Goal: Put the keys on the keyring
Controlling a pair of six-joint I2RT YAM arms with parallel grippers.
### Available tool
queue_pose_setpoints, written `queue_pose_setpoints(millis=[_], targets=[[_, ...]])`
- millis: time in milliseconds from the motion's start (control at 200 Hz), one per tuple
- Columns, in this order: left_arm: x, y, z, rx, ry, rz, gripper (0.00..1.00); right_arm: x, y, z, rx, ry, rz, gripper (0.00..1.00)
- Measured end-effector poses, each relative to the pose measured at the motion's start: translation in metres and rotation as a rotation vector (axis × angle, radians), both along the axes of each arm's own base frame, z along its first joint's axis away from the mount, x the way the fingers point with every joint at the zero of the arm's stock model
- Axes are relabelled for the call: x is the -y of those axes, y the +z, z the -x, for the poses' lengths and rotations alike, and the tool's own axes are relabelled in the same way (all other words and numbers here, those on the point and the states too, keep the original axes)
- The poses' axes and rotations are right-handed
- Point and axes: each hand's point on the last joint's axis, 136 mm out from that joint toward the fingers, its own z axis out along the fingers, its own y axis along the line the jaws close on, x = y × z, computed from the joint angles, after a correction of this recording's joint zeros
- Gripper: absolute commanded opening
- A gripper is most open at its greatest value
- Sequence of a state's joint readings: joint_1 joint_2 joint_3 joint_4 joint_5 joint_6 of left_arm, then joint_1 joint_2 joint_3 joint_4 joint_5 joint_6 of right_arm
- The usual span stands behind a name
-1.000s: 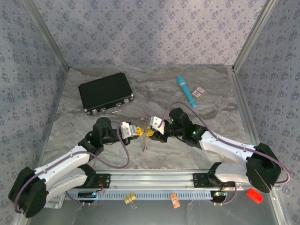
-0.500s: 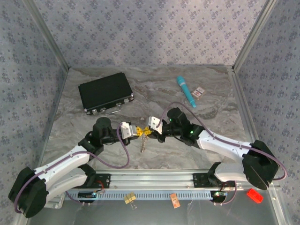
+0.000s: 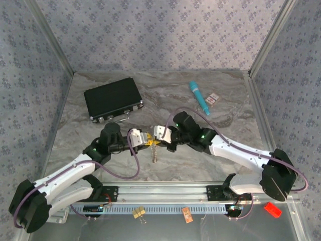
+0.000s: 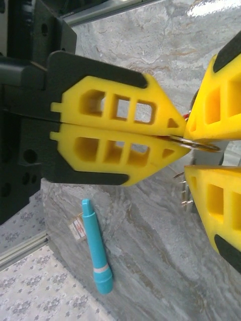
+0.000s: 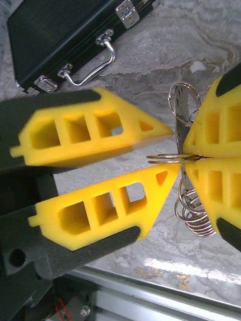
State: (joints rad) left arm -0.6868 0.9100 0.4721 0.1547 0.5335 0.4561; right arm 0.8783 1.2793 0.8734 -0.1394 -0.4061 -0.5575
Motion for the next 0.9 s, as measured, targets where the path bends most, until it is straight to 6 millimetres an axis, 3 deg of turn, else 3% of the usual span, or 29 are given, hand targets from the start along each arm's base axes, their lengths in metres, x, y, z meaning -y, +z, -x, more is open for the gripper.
queue_pose_setpoints(millis=[190, 250, 360, 475, 715, 900], targets=[[0.002, -0.007, 0.002, -0.006, -0.025, -0.054, 0.0, 0.001, -0.005, -0.003, 0.059, 0.016, 0.129, 0.0], [0.002, -0.007, 0.003, -0.003, -0.032, -0.057, 0.0, 0.002, -0.004, -0.002, 0.059, 0.021, 0.13, 0.0], [0.003, -0.005, 0.003, 0.004, -0.037, -0.053, 0.0, 0.005, -0.002, -0.003, 0.034, 0.004, 0.08, 0.23], [0.004, -0.006, 0.003, -0.005, -0.024, -0.021, 0.0, 0.016, -0.002, -0.005, -0.023, -0.046, -0.017, 0.3], [0.005, -0.006, 0.005, -0.039, -0.011, 0.053, 0.0, 0.016, -0.007, -0.004, -0.095, -0.078, -0.097, 0.29], [0.005, -0.006, 0.006, -0.043, -0.008, 0.065, 0.0, 0.012, -0.001, -0.005, -0.105, -0.085, -0.132, 0.13]])
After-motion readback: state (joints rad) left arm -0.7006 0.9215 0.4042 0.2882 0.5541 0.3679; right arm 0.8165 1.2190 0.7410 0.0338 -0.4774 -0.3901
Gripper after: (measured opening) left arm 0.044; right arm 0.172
